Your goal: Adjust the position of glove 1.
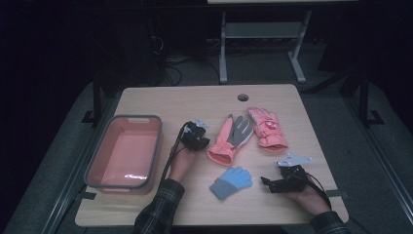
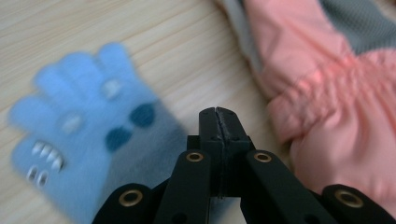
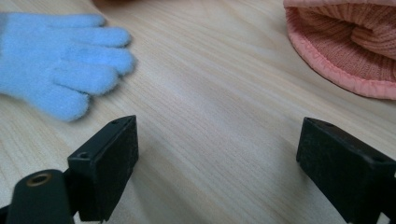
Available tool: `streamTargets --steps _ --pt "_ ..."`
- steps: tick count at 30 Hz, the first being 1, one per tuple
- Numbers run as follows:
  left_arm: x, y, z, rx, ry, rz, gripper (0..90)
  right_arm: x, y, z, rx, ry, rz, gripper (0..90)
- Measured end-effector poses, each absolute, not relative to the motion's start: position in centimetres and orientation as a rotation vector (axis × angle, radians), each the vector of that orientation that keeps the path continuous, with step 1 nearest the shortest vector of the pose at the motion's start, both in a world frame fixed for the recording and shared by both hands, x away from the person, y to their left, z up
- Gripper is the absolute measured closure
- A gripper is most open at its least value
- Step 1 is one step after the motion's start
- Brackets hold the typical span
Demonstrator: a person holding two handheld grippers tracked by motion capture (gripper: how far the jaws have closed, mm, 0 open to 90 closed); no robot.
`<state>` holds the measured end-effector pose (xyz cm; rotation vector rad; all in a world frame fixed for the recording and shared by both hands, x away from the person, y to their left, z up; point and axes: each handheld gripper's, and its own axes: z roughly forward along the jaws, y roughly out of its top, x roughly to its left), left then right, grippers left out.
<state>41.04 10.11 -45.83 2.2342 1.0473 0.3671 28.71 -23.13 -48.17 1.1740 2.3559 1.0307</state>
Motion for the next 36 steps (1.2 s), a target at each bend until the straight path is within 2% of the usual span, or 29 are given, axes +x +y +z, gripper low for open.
streamTargets --steps 6,11,20,25,27,31,36 --pt "40.2 12.1 -45.0 2.206 1.112 0.434 89.5 28.7 -23.1 -48.2 1.173 2.356 1.031 12.2" --pt "41.2 12.5 -44.4 2.170 1.139 0.476 88.6 28.7 -23.1 -48.2 1.172 2.356 1.031 12.2" --pt "43.6 12.5 -45.0 2.164 1.228 0.522 68.0 28.7 -23.1 -48.2 1.174 2.354 1.032 12.2" --pt "43.9 12.8 -45.7 2.181 1.261 0.526 62.6 28.7 -23.1 -48.2 1.174 2.354 1.032 12.2" --pt "44.0 12.9 -46.0 2.164 1.264 0.506 65.7 28.7 -23.1 -48.2 1.173 2.354 1.032 12.2" --pt "44.0 12.9 -46.1 2.158 1.254 0.480 79.8 28.7 -23.1 -48.2 1.173 2.354 1.032 12.2" --pt "43.9 13.0 -45.9 2.162 1.241 0.463 85.3 28.7 -23.1 -48.2 1.172 2.355 1.032 12.2"
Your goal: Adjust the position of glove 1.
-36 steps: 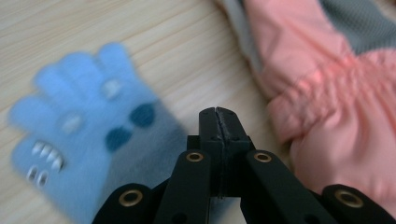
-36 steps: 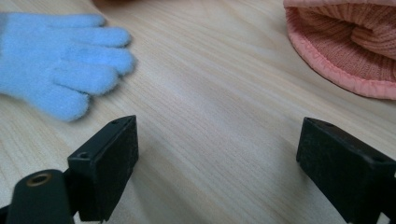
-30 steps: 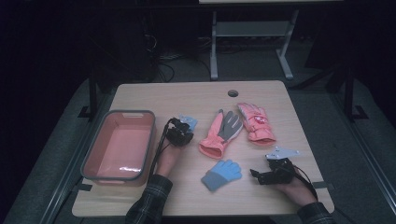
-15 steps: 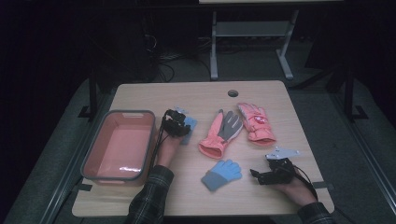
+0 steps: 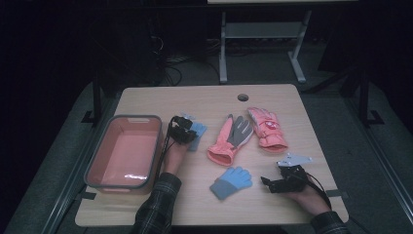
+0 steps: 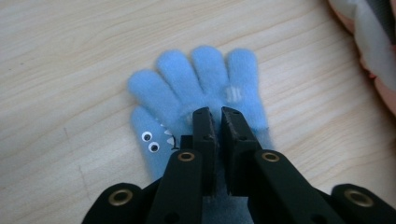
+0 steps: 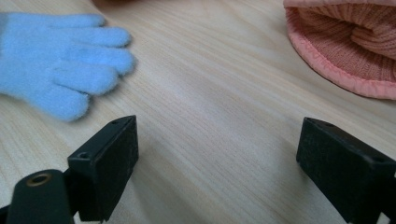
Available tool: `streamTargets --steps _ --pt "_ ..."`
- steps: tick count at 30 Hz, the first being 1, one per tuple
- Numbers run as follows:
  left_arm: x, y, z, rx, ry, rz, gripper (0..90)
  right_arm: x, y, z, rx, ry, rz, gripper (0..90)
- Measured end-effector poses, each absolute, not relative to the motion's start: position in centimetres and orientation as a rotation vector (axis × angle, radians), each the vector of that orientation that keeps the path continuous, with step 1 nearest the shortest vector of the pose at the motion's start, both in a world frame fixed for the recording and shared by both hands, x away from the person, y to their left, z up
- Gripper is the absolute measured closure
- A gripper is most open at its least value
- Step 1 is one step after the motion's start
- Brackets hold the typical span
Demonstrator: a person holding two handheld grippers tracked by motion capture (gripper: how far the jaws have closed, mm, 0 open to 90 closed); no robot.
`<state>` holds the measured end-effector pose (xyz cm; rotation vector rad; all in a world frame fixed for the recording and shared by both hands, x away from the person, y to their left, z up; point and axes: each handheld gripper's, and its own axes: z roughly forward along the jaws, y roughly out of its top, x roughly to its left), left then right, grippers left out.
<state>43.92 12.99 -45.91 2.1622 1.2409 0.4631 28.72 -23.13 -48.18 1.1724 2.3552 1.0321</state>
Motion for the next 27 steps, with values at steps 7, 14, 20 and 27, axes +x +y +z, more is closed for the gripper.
streamTargets --steps 7,14,20,27 --pt "43.3 13.2 -44.2 2.124 1.204 0.456 86.4 28.7 -23.1 -48.2 1.174 2.355 1.032 12.2" --pt "42.0 13.3 -41.9 2.111 1.132 0.414 86.4 28.7 -23.1 -48.2 1.173 2.357 1.029 12.2" --pt "40.8 13.4 -40.4 2.129 1.055 0.368 86.3 28.7 -23.1 -48.2 1.172 2.356 1.030 12.2" --pt "39.4 13.4 -39.5 2.112 0.972 0.266 86.4 28.7 -23.1 -48.2 1.173 2.357 1.030 12.2"
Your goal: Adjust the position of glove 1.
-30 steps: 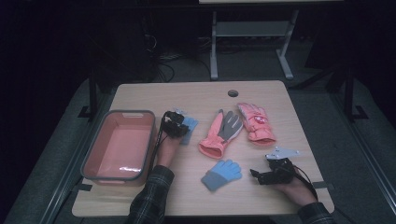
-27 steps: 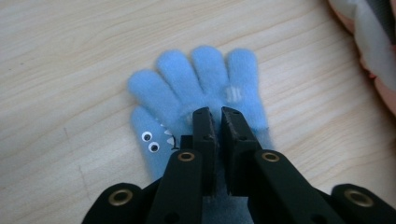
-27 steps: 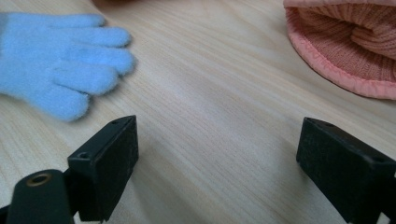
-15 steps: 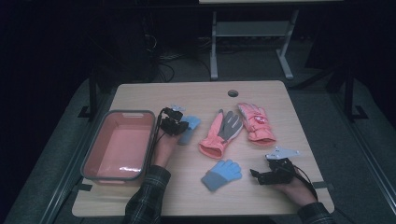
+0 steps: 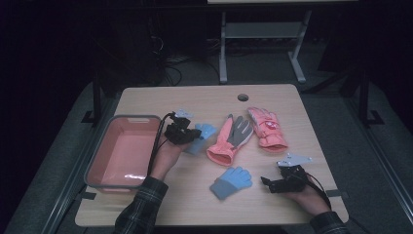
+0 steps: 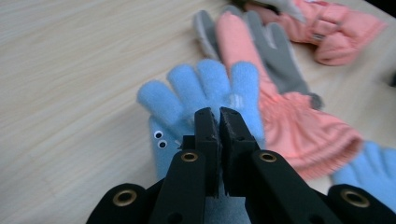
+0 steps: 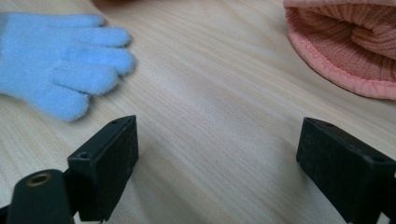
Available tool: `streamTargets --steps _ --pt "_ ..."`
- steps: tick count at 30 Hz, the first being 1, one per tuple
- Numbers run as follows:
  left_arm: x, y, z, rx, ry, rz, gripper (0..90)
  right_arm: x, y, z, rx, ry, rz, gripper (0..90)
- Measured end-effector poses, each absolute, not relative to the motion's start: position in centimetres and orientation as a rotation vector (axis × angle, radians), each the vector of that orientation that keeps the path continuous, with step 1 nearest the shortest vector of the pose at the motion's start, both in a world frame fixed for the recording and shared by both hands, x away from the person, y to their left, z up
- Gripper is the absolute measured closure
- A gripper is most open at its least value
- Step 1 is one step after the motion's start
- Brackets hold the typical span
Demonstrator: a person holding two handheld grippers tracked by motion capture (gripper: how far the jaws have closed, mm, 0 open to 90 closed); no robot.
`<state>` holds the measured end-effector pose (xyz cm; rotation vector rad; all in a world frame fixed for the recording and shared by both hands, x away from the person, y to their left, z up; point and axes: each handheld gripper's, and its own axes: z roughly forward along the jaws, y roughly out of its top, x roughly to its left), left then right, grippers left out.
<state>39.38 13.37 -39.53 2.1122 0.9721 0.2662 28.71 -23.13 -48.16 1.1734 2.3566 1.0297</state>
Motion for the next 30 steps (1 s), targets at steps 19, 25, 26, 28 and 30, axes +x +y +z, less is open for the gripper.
streamTargets --steps 19,25,26,28,30 --pt "34.8 10.3 -39.1 2.126 0.791 0.091 86.3 28.7 -23.1 -48.2 1.173 2.356 1.029 12.3" --pt "33.0 8.1 -39.6 2.164 0.724 0.045 86.3 28.7 -23.1 -48.2 1.174 2.356 1.030 12.2" --pt "32.7 7.8 -39.7 2.168 0.711 0.045 86.3 28.7 -23.1 -48.2 1.174 2.356 1.030 12.3" --pt "32.2 7.2 -39.8 2.181 0.691 0.038 86.3 28.7 -23.1 -48.2 1.175 2.356 1.029 12.2" --pt "31.8 6.6 -40.1 2.200 0.668 0.034 86.2 28.7 -23.1 -48.2 1.175 2.356 1.029 12.2"
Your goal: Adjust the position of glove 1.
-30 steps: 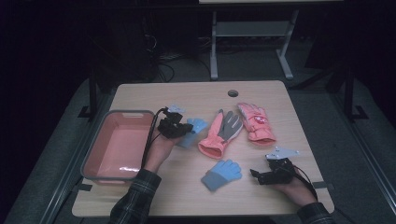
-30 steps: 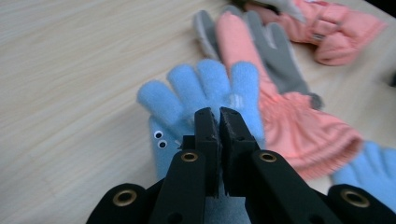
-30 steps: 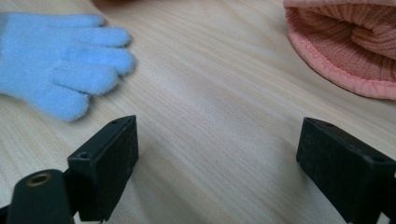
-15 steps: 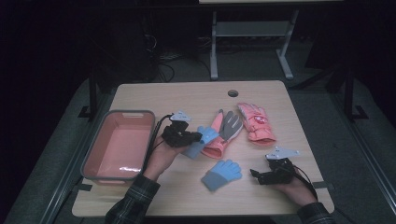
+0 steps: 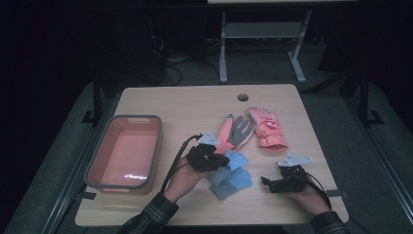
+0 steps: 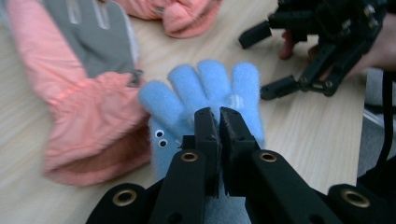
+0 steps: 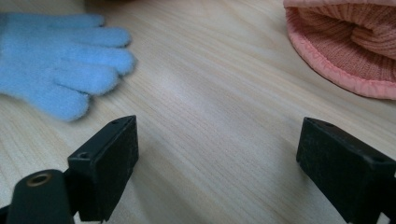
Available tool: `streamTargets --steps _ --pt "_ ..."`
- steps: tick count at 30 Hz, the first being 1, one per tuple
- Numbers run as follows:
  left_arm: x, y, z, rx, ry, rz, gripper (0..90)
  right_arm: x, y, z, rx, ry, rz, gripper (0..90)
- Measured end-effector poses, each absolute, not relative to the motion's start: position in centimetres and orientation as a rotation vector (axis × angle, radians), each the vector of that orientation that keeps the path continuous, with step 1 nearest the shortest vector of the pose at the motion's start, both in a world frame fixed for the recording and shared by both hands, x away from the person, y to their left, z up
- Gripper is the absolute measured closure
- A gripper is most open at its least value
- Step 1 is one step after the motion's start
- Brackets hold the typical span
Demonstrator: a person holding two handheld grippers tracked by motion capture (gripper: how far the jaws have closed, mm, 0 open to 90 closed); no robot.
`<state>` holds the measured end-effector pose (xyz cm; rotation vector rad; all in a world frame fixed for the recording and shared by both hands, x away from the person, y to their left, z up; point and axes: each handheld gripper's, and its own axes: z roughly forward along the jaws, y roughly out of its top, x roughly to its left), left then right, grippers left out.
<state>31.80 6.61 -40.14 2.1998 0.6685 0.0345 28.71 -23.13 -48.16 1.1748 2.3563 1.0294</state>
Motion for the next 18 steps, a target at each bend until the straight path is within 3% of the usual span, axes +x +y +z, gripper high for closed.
streamTargets --steps 18 --pt "31.1 3.8 -44.5 2.335 0.621 -0.041 85.4 28.7 -23.1 -48.2 1.171 2.361 1.033 12.3"
